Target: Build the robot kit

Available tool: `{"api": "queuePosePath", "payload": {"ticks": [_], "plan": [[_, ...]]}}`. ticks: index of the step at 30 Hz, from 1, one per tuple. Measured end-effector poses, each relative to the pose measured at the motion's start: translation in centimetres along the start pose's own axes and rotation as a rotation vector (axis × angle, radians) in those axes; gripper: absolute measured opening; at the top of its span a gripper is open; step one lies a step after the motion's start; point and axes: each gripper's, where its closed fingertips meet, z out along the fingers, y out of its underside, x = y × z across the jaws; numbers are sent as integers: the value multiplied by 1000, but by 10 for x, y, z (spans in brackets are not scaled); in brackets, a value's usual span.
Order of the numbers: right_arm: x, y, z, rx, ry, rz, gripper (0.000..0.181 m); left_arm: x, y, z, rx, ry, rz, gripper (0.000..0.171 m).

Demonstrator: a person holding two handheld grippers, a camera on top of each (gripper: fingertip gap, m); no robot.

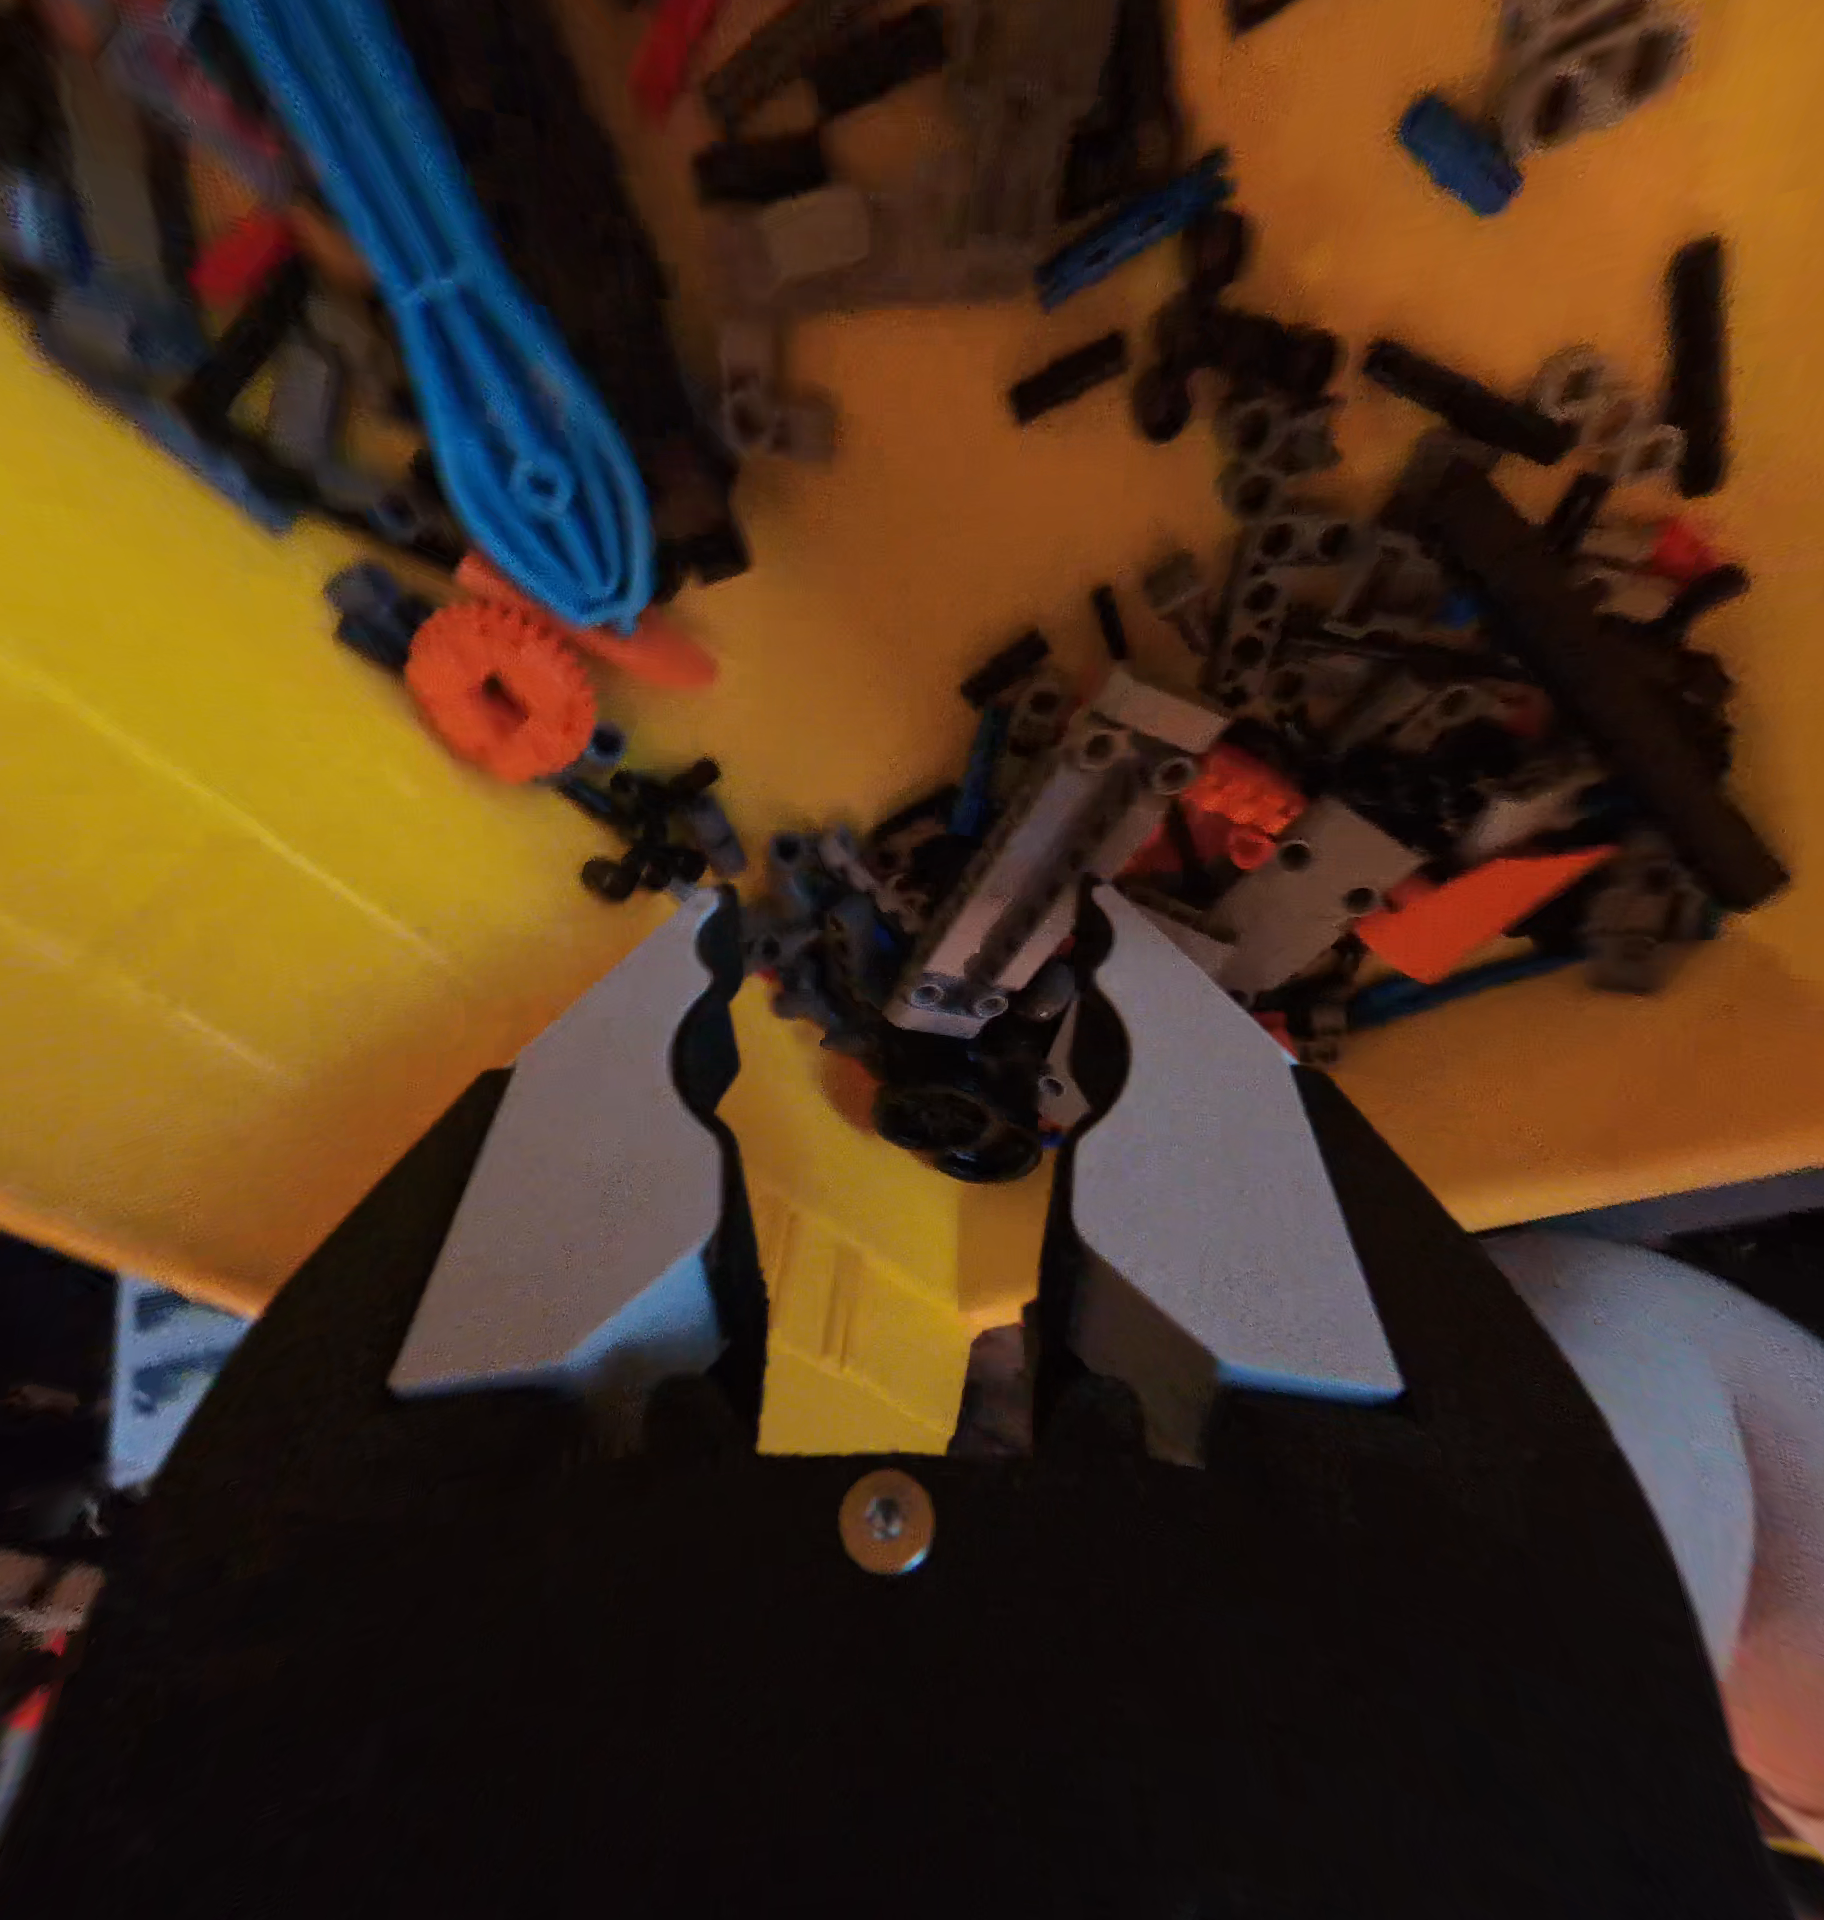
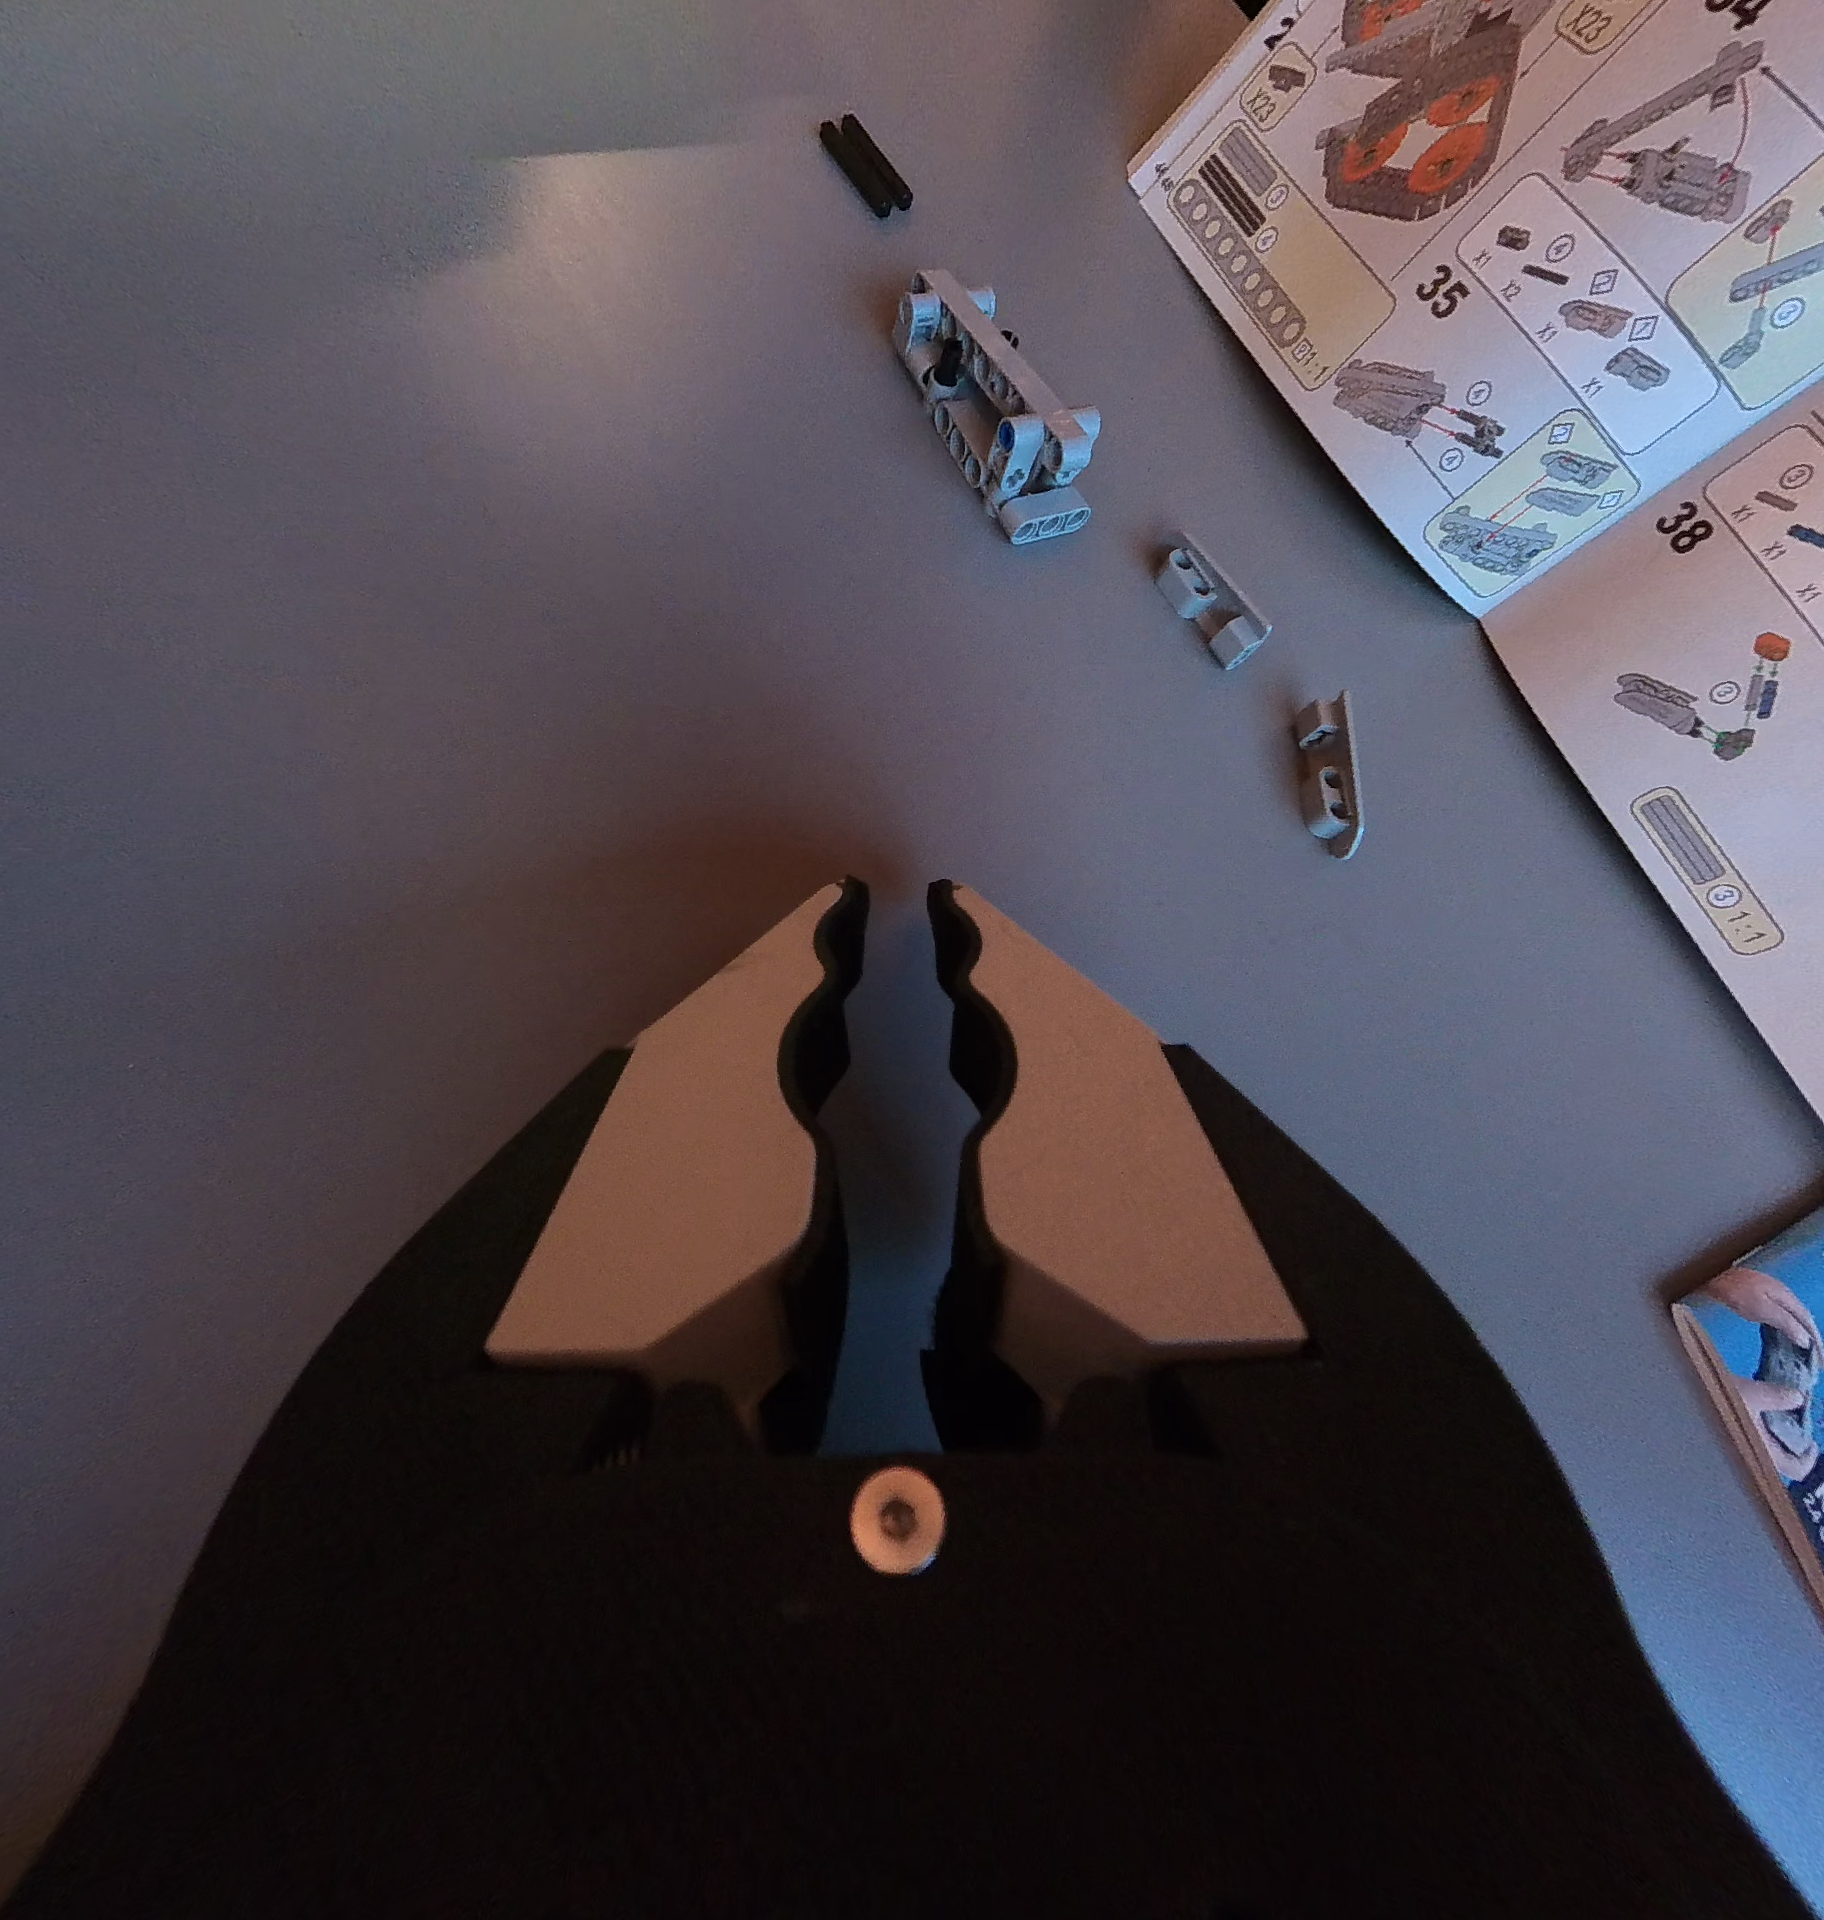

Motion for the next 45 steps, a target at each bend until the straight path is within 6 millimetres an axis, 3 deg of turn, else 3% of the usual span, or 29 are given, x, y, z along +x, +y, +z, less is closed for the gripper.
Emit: {"api": "queuePosePath", "payload": {"ticks": [2, 6, 10, 11, 14, 17, 20, 21, 22, 23, 27, 30, 32, 34, 36, 39, 41, 45], "plan": [[0, 0, 0, 0, 1, -3, 13, 14, -5, 0, 16, 60, 55, 33], [0, 0, 0, 1, 2, -7, 13, 23, 2, 6, -20, 129, 67, 37], [0, 0, 0, 0, 0, -4, 12, 25, 0, 2, -7, 141, 81, 23], [0, 0, 0, 0, 0, -4, 12, 20, -4, -2, 19, 109, 84, 12], [0, 0, 0, 0, -1, -4, 12, -8, -27, -24, 175, -65, 57, 7], [0, 0, 0, 0, -1, -4, 13, -16, -53, -44, 323, -108, 45, 7], [0, 0, 0, 0, -2, -3, 12, -41, -83, -65, 471, -290, 36, 8], [0, 0, 0, 0, -2, -2, 12, -37, -93, -66, 513, -270, 38, 13], [0, 0, 0, 0, -2, -2, 12, -31, -97, -62, 515, -237, 42, 30], [0, 0, 0, 0, -2, -3, 12, -31, -95, -57, 481, -228, 28, 37], [0, 0, 0, 0, -2, -5, 12, -42, -61, -48, 335, -227, -123, 40], [0, 0, 0, 0, -2, -7, 12, -40, -27, -42, 233, -121, -337, 46], [0, 0, 0, 0, -3, -7, 12, -28, -10, -34, 164, 0, -469, 60], [0, 0, 0, 0, -2, -7, 12, -19, -6, -30, 143, 97, -563, 74], [0, 0, 0, 0, -2, -7, 11, -17, -10, -28, 148, 147, -603, 74], [0, 0, 0, 0, -2, -7, 12, -9, -17, -24, 141, 210, -621, 66], [0, 0, 0, 0, -3, -7, 12, -3, -17, -19, 112, 232, -588, 33], [0, 0, 0, 0, -3, -6, 11, -8, -15, -10, 68, 195, -556, 30]]}}
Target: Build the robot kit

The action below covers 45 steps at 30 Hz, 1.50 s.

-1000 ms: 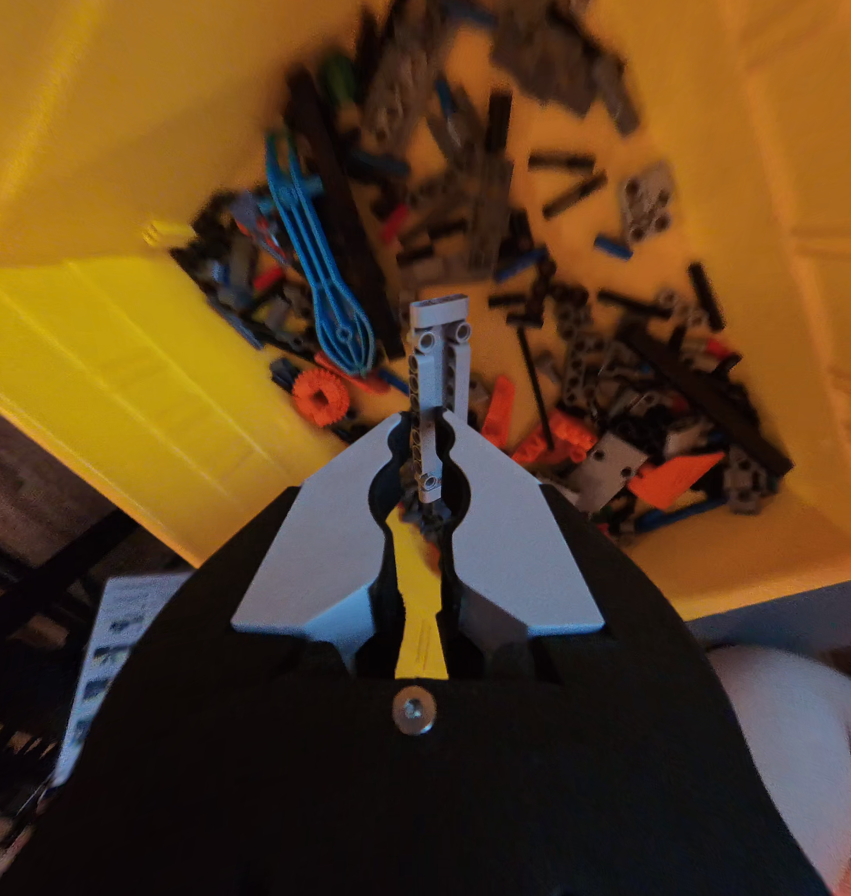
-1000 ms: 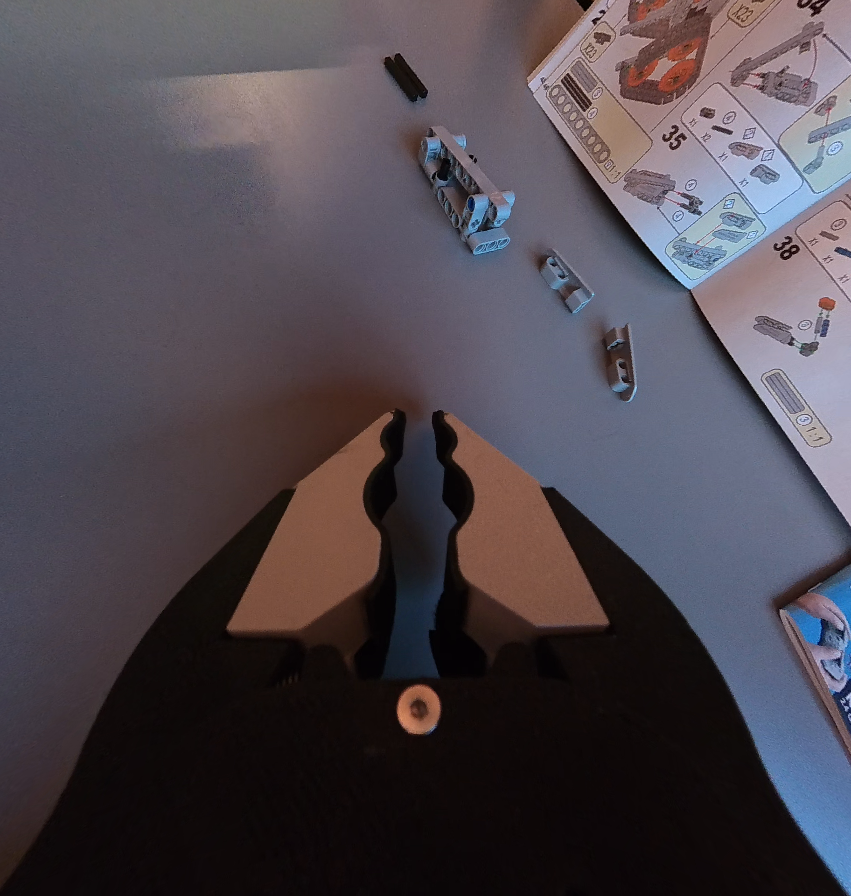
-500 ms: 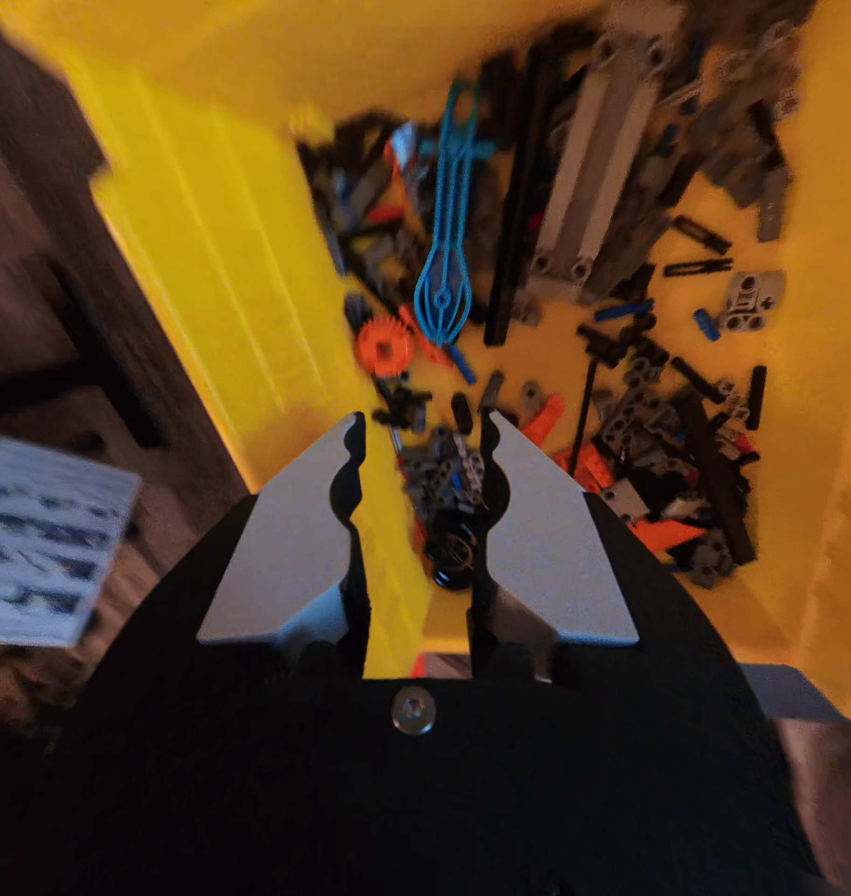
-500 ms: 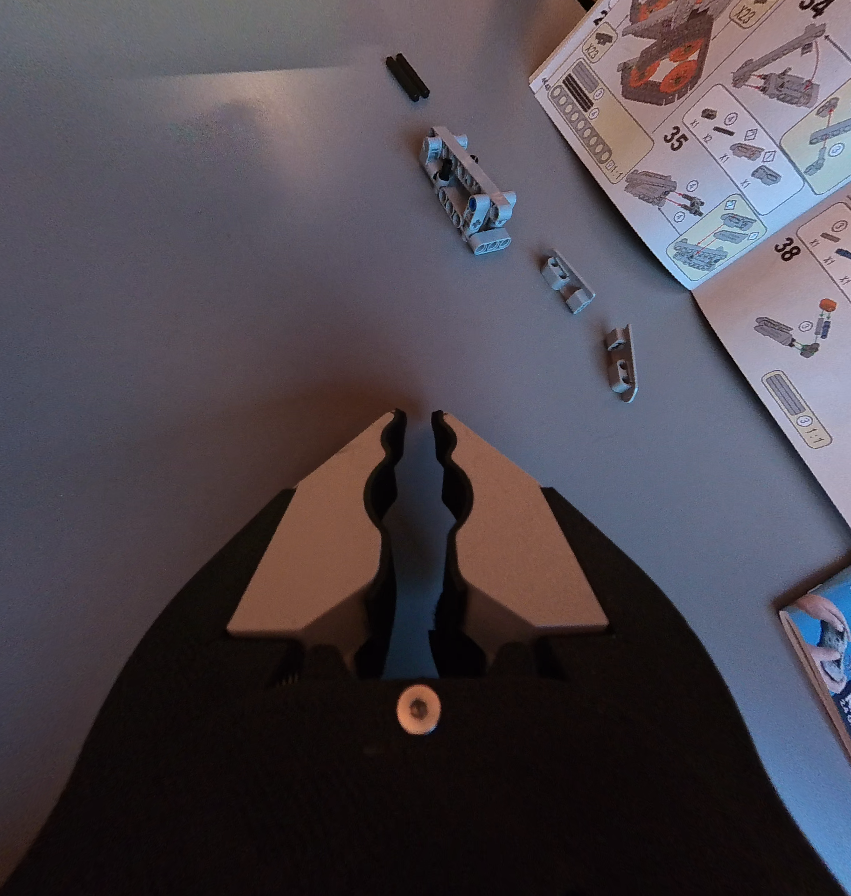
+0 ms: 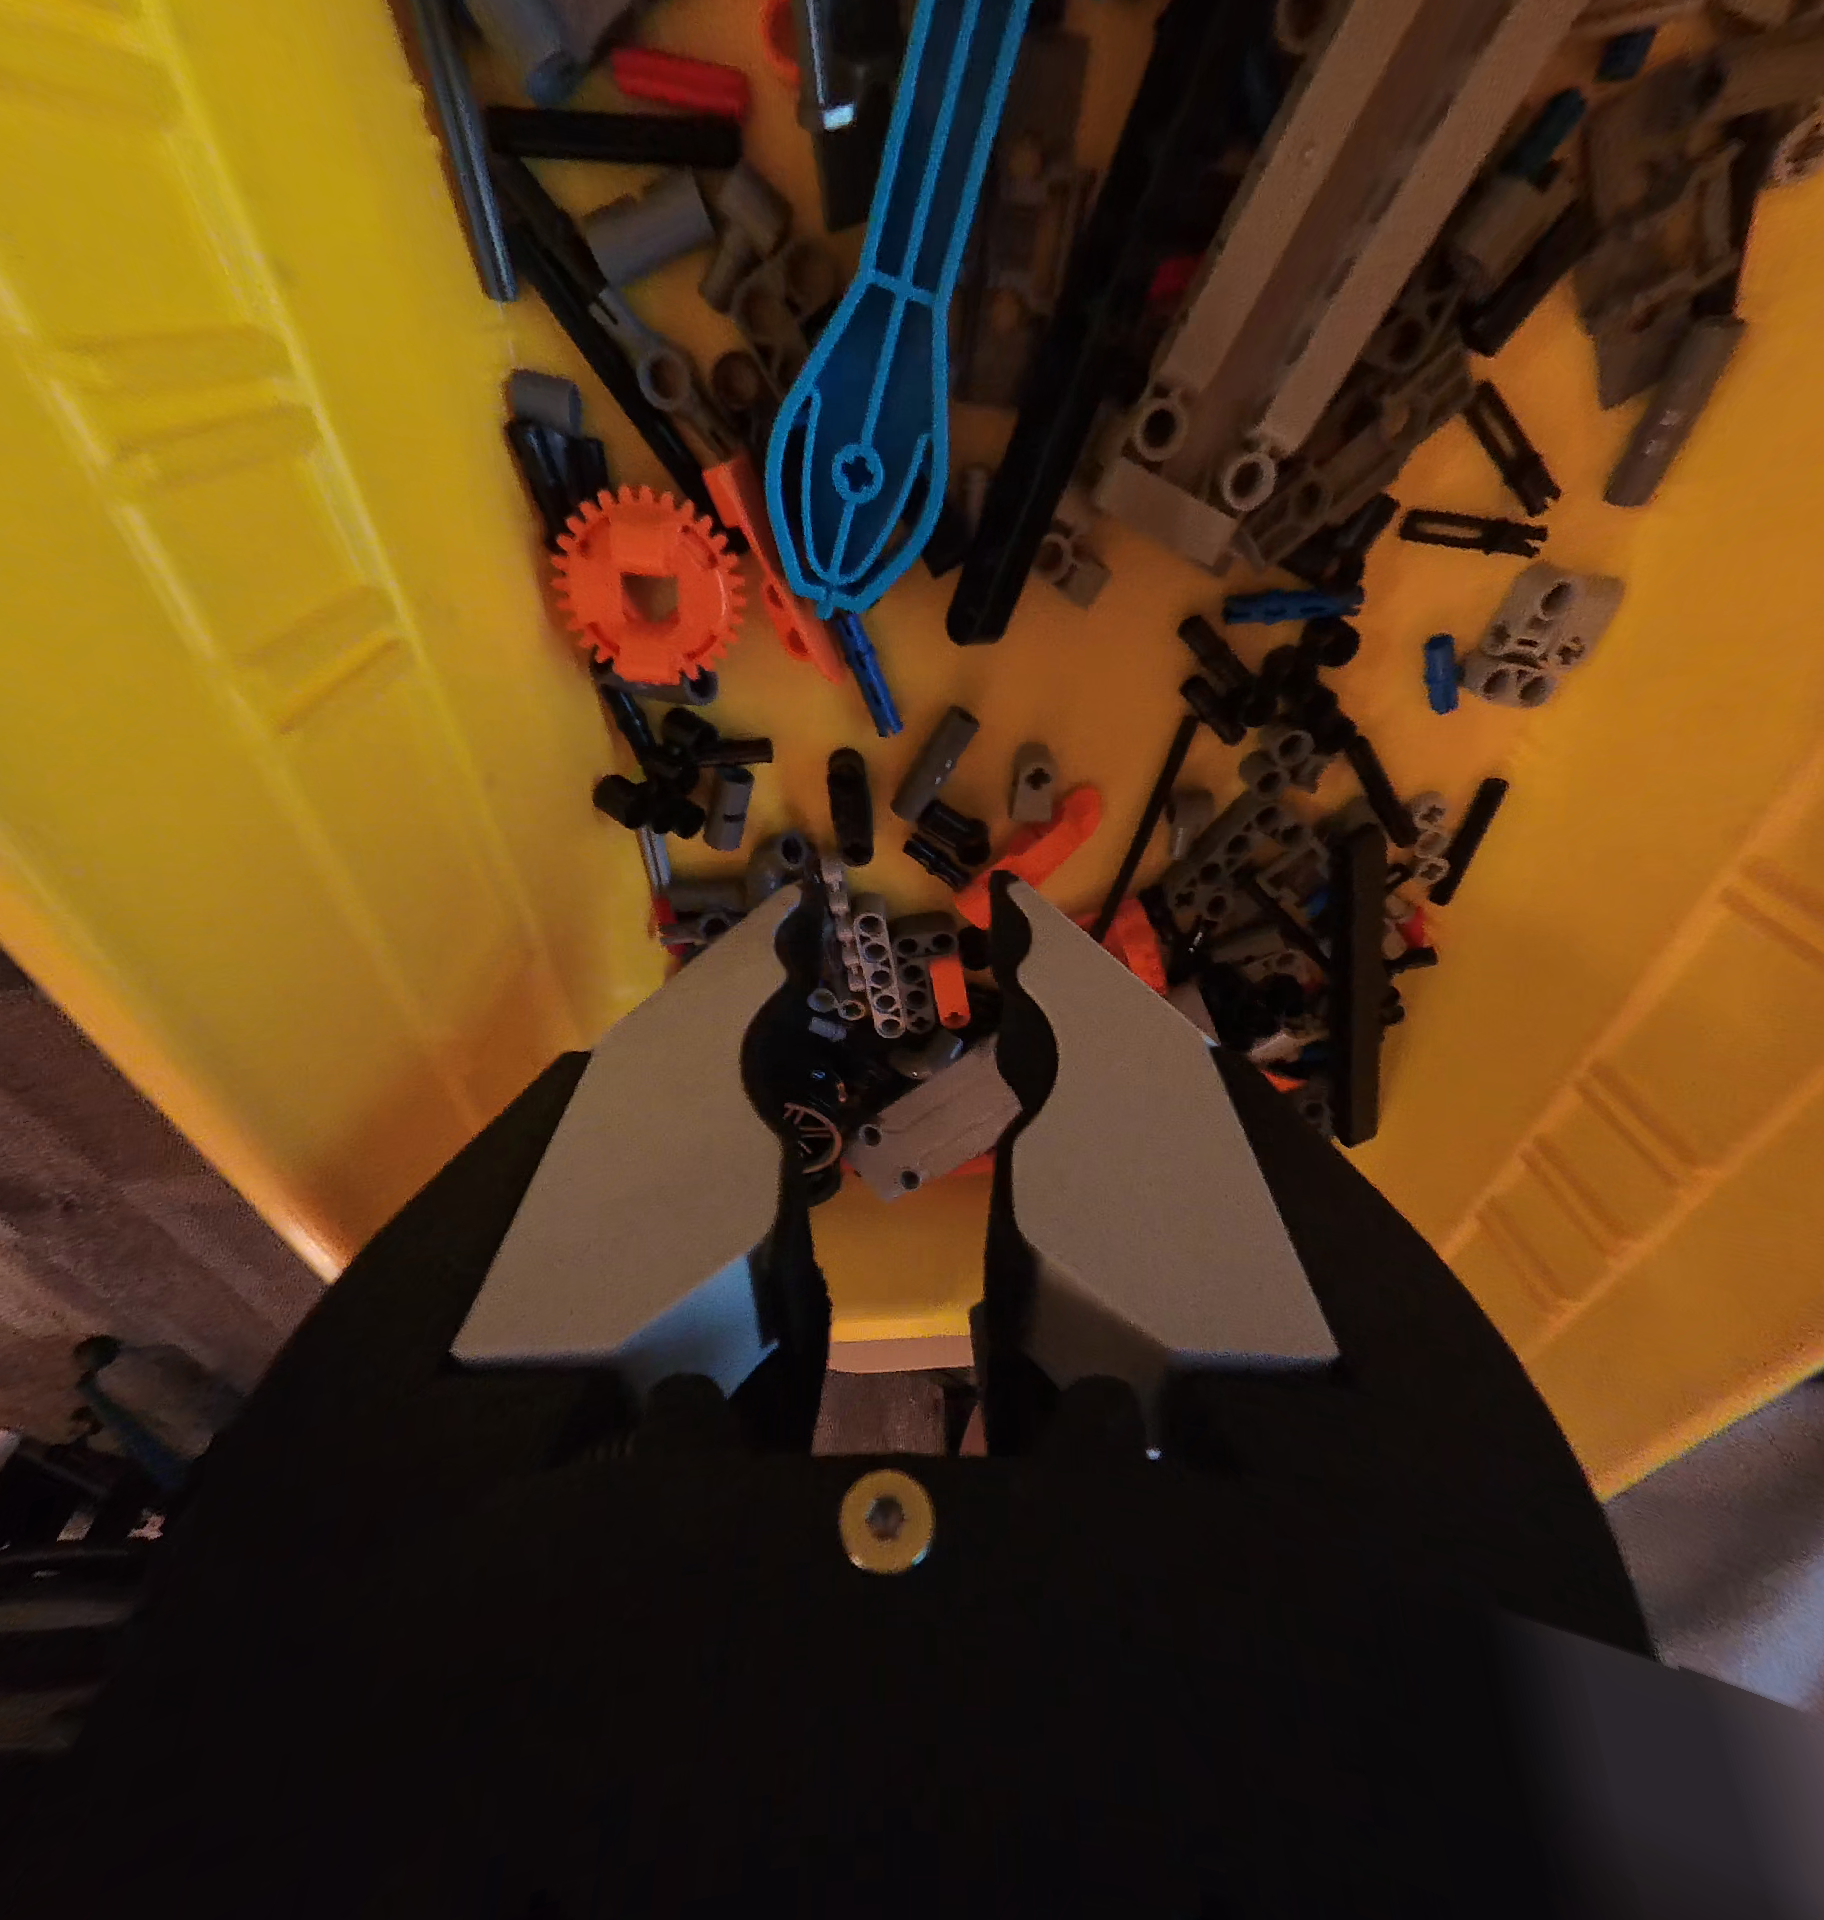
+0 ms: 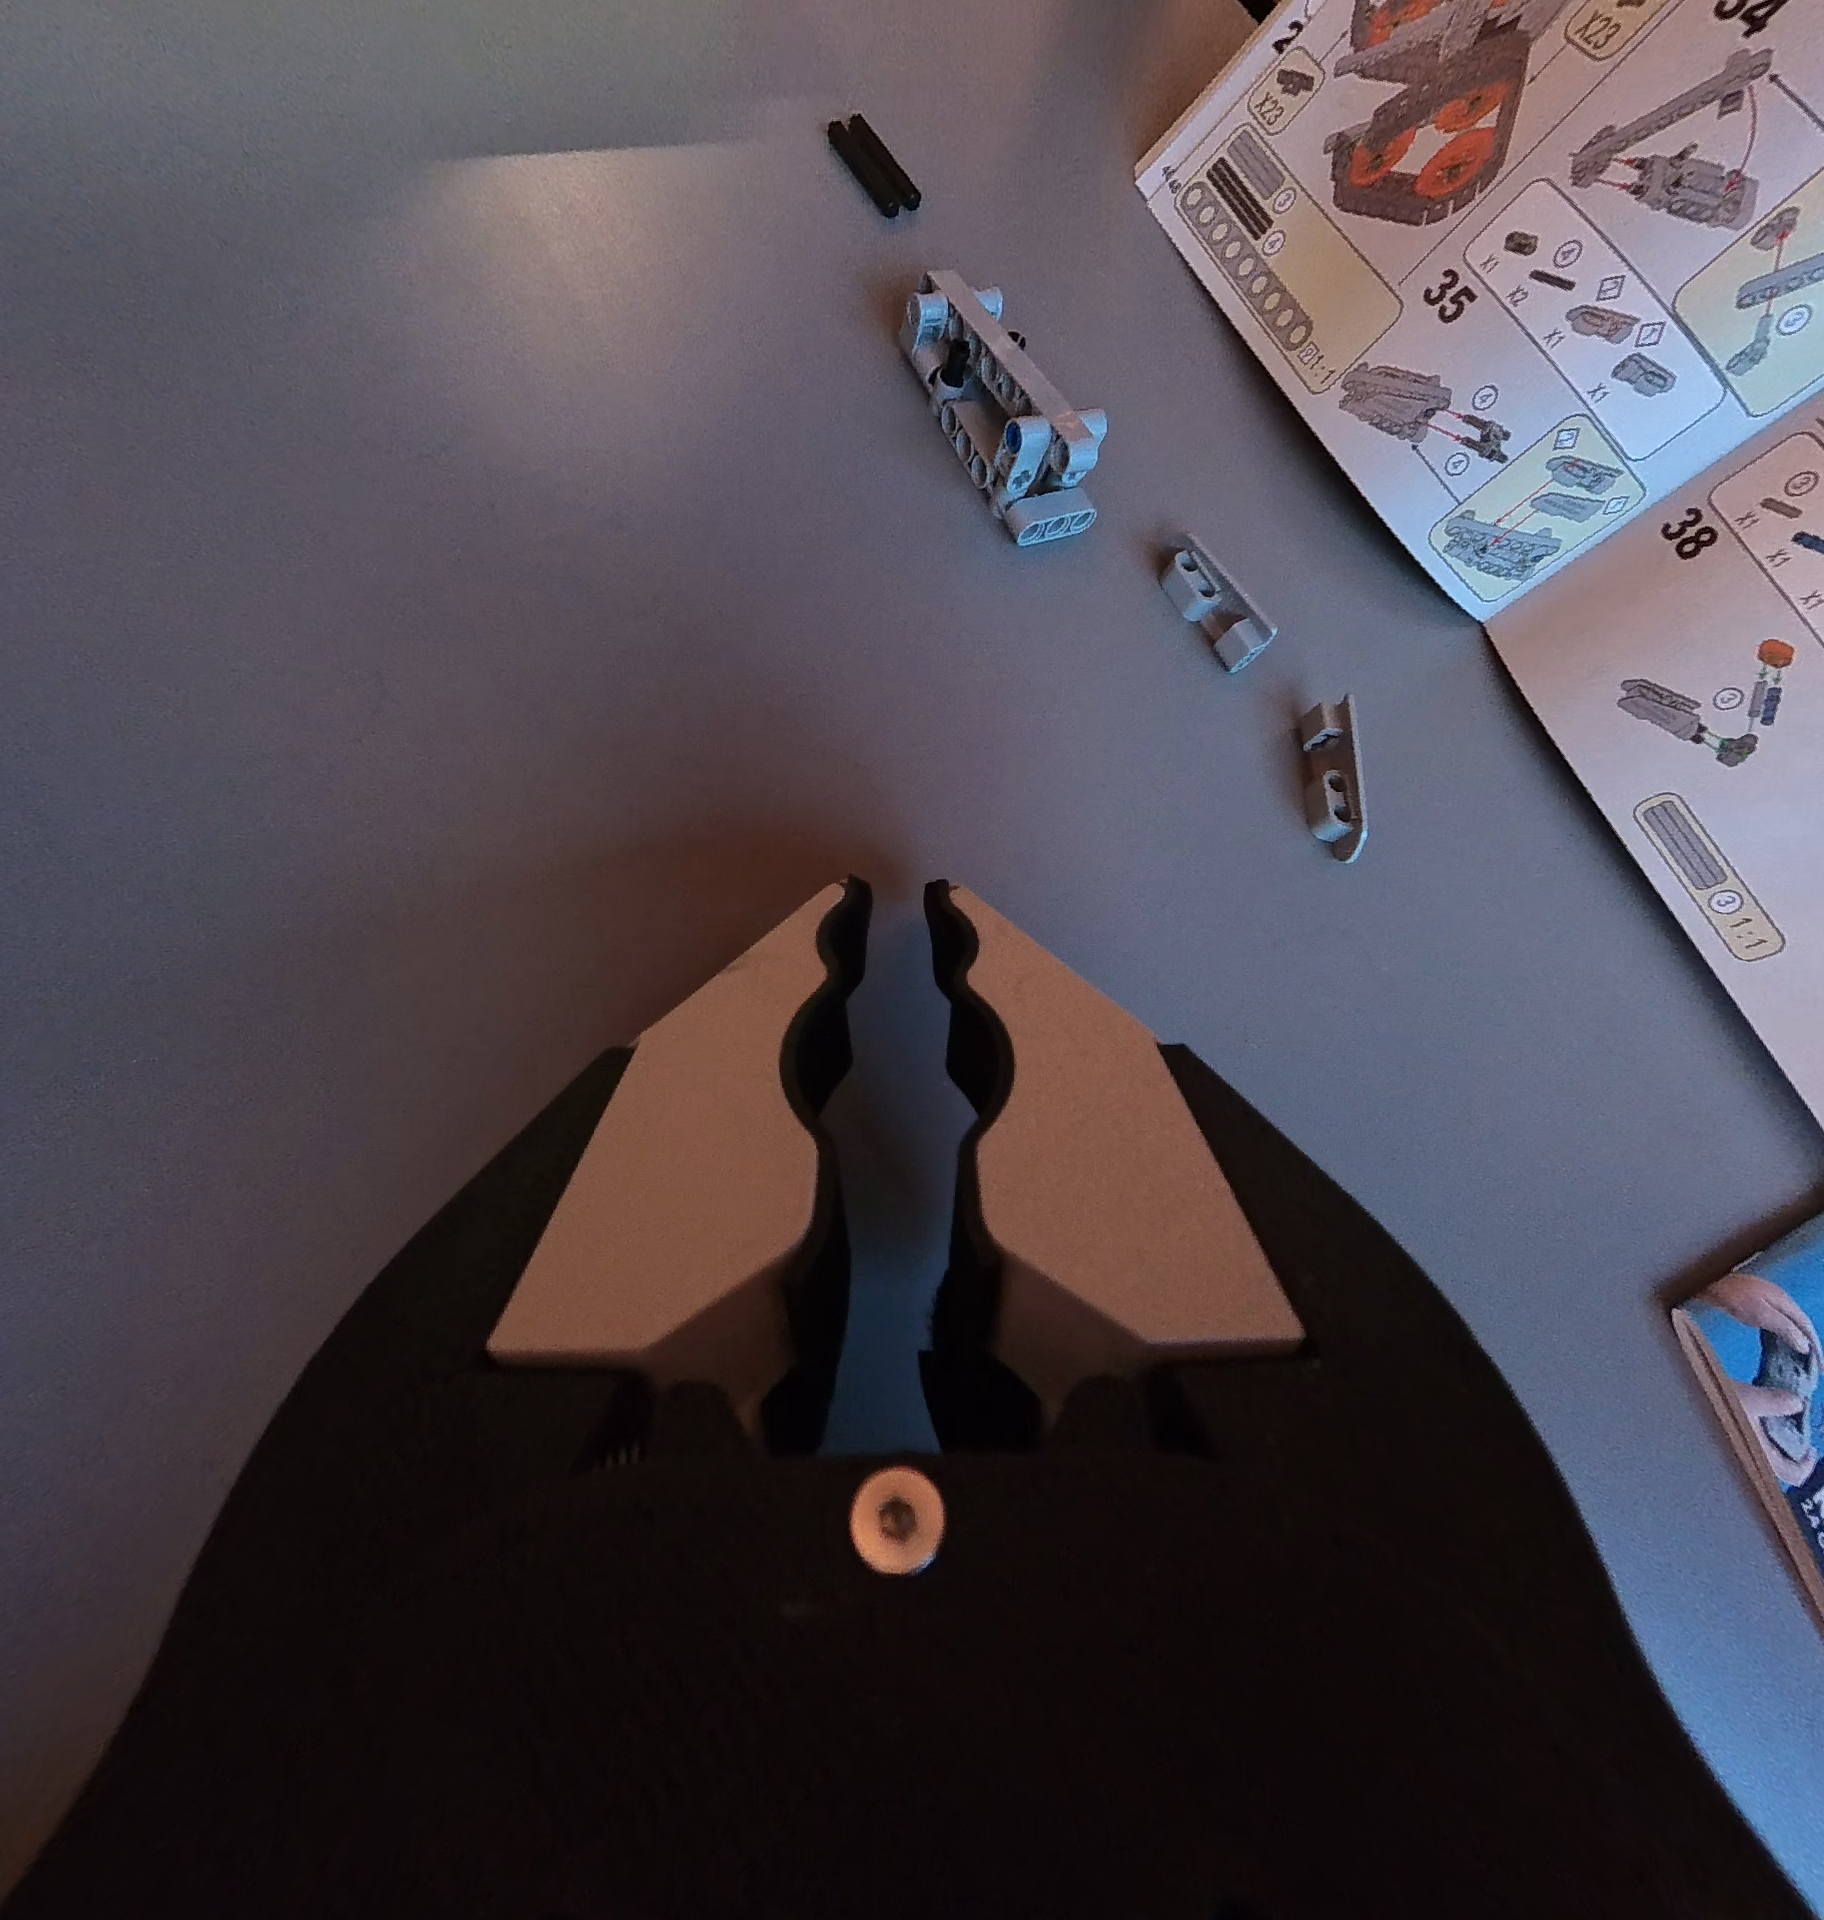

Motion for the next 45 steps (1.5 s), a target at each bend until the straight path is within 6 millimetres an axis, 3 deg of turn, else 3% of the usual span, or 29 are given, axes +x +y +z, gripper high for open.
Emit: {"api": "queuePosePath", "payload": {"ticks": [19, 32, 41, 43, 45], "plan": [[-1, 0, 0, 0, -1, -7, 11, -12, -7, 16, -40, -23, 26, 1], [-3, 0, 0, 3, -5, -18, 11, 5, -8, -25, 130, 1, 100, 0], [-5, -1, -1, 3, -10, -33, 10, 53, -17, -93, 440, -7, 243, 0], [-8, -1, 0, 4, -21, -36, 10, 82, -14, -109, 515, 31, 306, 0], [-10, -2, 0, 5, -31, -37, 10, 126, -7, -123, 579, 106, 418, 0]]}}
